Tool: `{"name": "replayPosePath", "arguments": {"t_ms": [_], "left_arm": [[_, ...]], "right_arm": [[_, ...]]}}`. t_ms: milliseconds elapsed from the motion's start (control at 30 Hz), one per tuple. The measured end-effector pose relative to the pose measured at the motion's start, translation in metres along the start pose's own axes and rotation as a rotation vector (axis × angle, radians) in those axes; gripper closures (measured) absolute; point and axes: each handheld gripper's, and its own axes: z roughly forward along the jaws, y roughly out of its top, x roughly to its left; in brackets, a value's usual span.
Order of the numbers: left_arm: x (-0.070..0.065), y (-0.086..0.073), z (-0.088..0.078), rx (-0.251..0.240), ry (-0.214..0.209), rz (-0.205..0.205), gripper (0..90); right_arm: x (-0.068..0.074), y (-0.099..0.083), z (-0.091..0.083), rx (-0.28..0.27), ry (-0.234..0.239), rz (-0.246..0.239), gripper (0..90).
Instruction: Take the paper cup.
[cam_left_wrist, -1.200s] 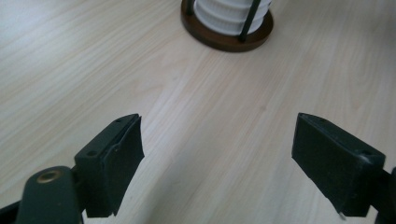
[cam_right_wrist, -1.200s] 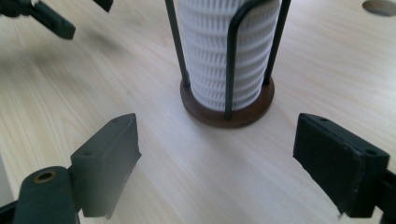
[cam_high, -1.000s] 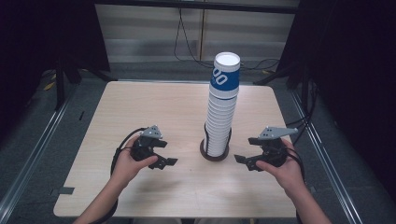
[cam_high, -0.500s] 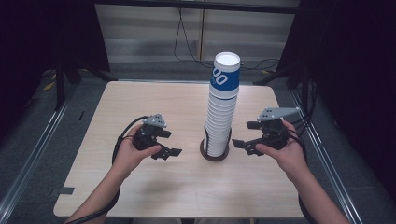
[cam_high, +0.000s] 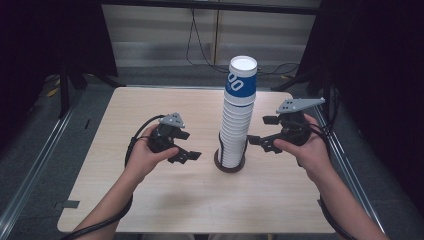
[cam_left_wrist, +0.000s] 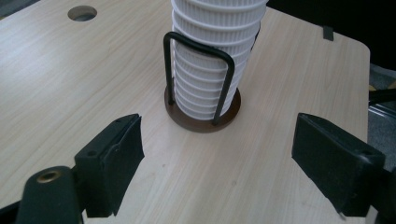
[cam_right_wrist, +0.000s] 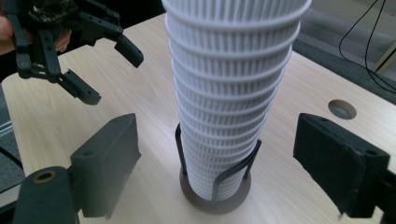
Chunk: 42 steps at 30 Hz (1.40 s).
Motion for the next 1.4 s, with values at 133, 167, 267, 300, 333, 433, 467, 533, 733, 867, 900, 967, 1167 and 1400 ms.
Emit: {"name": "replayPosePath", "arguments": {"t_ms": [133, 167, 267, 300, 333, 433, 467, 533, 733, 867, 900, 967, 1167, 1400], "left_arm": [[0.000, 0.006, 0.000, 0.010, 0.003, 0.008, 16.4], [0.000, 0.008, 0.000, 0.006, 0.001, 0.011, 16.3], [-0.001, 0.014, -0.001, 0.001, -0.002, 0.012, 16.3], [-0.001, 0.015, -0.001, 0.000, 0.001, 0.012, 16.3], [-0.001, 0.017, -0.001, -0.003, 0.000, 0.015, 16.4], [-0.002, 0.021, -0.001, -0.007, -0.006, 0.021, 16.3], [-0.002, 0.023, -0.001, -0.005, -0.007, 0.023, 16.3], [-0.002, 0.027, -0.001, -0.002, -0.007, 0.026, 16.3], [-0.003, 0.040, -0.002, -0.003, -0.008, 0.043, 16.2], [-0.003, 0.050, -0.001, -0.013, -0.017, 0.045, 16.1], [-0.003, 0.052, 0.000, -0.015, -0.015, 0.049, 16.1], [-0.003, 0.058, 0.001, -0.024, -0.017, 0.052, 16.1], [-0.004, 0.070, 0.005, -0.019, -0.022, 0.063, 16.1], [-0.003, 0.078, 0.008, -0.039, -0.018, 0.063, 16.1]], "right_arm": [[-0.001, 0.007, -0.002, -0.017, 0.009, 0.012, 13.6], [-0.001, 0.009, -0.003, -0.019, 0.008, 0.015, 13.6], [-0.002, 0.015, -0.004, -0.020, -0.004, 0.013, 13.3], [-0.003, 0.018, -0.004, -0.021, -0.007, 0.015, 13.2], [-0.004, 0.019, -0.005, -0.024, -0.008, 0.016, 13.2], [-0.005, 0.026, -0.007, -0.032, -0.023, 0.017, 12.9], [-0.006, 0.028, -0.007, -0.037, -0.031, 0.017, 12.9], [-0.006, 0.031, -0.008, -0.042, -0.024, 0.024, 12.9], [-0.007, 0.041, -0.010, -0.053, -0.027, 0.016, 12.7], [-0.005, 0.050, -0.012, -0.067, -0.020, 0.008, 12.5], [-0.005, 0.052, -0.012, -0.064, -0.025, 0.003, 12.5], [-0.004, 0.056, -0.011, -0.064, -0.029, 0.004, 12.4], [-0.002, 0.068, -0.007, -0.081, -0.032, 0.018, 12.1], [-0.005, 0.080, 0.005, -0.094, -0.046, 0.049, 11.5]]}}
